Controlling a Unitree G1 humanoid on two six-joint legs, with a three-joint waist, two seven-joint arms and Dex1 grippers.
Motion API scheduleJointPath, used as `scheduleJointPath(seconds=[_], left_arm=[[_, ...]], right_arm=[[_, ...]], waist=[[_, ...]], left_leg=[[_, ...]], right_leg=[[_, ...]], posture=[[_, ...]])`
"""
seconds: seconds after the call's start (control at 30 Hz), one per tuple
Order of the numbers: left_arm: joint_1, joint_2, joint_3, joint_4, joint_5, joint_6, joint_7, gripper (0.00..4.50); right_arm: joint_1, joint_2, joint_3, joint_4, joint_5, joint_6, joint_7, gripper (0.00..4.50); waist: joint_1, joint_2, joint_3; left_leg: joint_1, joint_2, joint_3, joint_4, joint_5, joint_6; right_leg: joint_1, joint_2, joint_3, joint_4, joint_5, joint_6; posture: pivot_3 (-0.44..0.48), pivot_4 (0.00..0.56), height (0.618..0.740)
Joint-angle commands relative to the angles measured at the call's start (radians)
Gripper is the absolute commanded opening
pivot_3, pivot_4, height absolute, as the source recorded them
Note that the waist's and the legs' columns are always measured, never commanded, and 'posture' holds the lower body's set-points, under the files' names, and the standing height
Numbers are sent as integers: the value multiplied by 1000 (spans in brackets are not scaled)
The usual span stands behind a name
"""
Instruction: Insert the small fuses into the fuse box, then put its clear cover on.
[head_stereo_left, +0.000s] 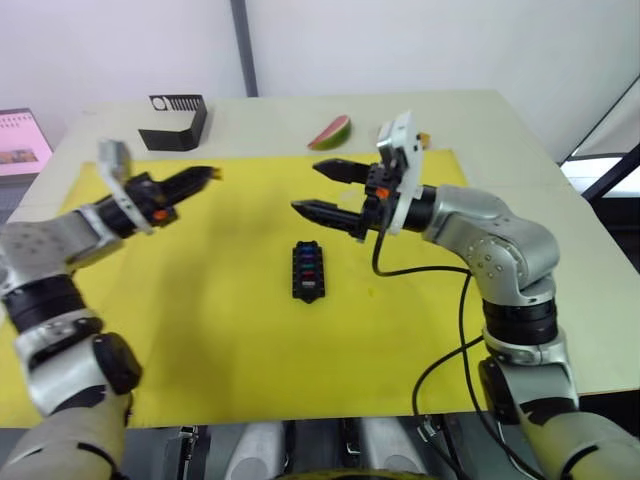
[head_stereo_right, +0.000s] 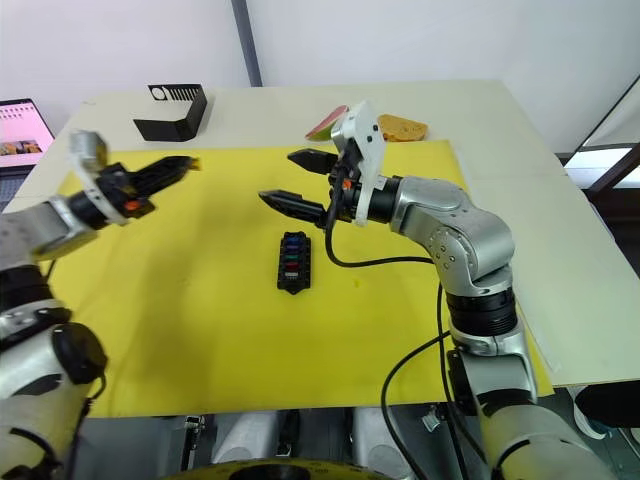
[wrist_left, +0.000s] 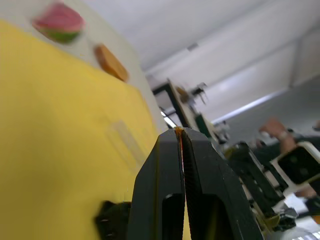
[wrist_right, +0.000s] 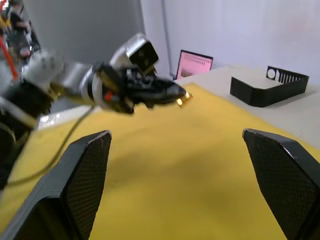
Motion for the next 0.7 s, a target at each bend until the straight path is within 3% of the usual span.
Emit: scheduleJointPath(seconds=[0.03,0.37,0.6,0.7], left_arm=[[-54,-47,59,-91,-119,30,64,66],[-93,-218,40,-122,-257,-49,218,66],[-99,-269,6,-108,-332,-112,281,66],[-102,-276,-8,-106,-364,-130,302,0]], right_arm=[[-36,71,-68,-44,92,59,-111,4500],[-48,225,-208,-23,268,161,-390,4500],[-74,273,-256,-7,382,176,-506,4500],[-80,281,-266,2,417,167,-543,3688]], waist=[[-2,0,0],[5,0,0],[3,0,0],[3,0,0]], left_leg=[[0,0,0,-1,0,-1],[1,0,0,-1,1,-2],[1,0,0,-1,1,-2],[1,0,0,-1,1,-2]], right_leg=[[0,0,0,0,0,0],[1,0,0,0,0,0],[0,0,0,0,0,0],[0,0,0,0,0,0]], posture=[[0,150,740],[0,150,740],[0,150,740],[0,150,740]])
